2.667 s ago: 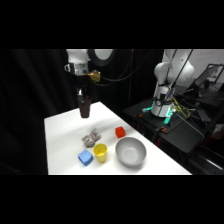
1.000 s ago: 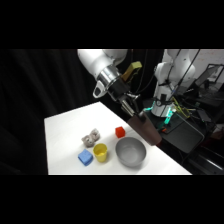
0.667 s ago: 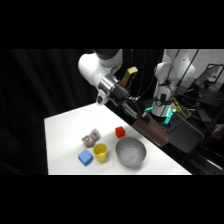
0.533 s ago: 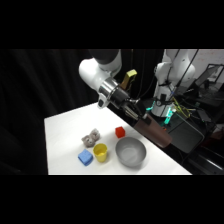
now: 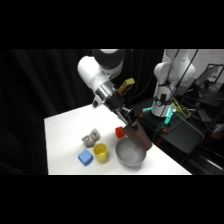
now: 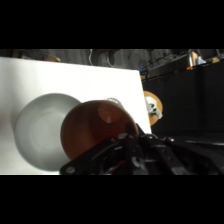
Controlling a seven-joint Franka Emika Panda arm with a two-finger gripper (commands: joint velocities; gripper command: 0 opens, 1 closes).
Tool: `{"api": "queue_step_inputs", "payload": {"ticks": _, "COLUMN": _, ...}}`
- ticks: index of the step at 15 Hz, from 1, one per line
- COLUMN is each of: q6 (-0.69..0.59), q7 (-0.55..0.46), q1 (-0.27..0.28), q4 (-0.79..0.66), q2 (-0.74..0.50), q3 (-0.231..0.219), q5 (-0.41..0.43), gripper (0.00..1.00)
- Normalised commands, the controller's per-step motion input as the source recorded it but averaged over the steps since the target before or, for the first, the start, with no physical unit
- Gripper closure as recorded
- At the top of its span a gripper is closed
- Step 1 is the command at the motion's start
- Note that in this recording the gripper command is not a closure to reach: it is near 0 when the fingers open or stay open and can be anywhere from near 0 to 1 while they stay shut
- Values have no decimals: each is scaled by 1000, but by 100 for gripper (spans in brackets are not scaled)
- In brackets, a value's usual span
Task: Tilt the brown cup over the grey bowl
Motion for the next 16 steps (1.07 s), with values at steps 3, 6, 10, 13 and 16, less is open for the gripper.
{"api": "queue_step_inputs", "payload": {"ticks": 3, "q6": 416, "q7": 418, "q1": 97, "q4": -208, "q2": -402, "q3": 4, "q5": -529, "gripper": 13}}
{"api": "queue_step_inputs", "payload": {"ticks": 6, "q6": 299, "q7": 482, "q1": 43, "q4": -174, "q2": -401, "q3": -14, "q5": -614, "gripper": 13}}
{"api": "queue_step_inputs", "payload": {"ticks": 10, "q6": 280, "q7": 440, "q1": -59, "q4": -34, "q2": -237, "q3": -90, "q5": -549, "gripper": 13}}
{"api": "queue_step_inputs", "payload": {"ticks": 13, "q6": 378, "q7": 315, "q1": -141, "q4": 81, "q2": -78, "q3": -126, "q5": -395, "gripper": 13}}
{"api": "queue_step_inputs", "payload": {"ticks": 16, "q6": 405, "q7": 369, "q1": -145, "q4": 228, "q2": 156, "q3": -133, "q5": -354, "gripper": 13}}
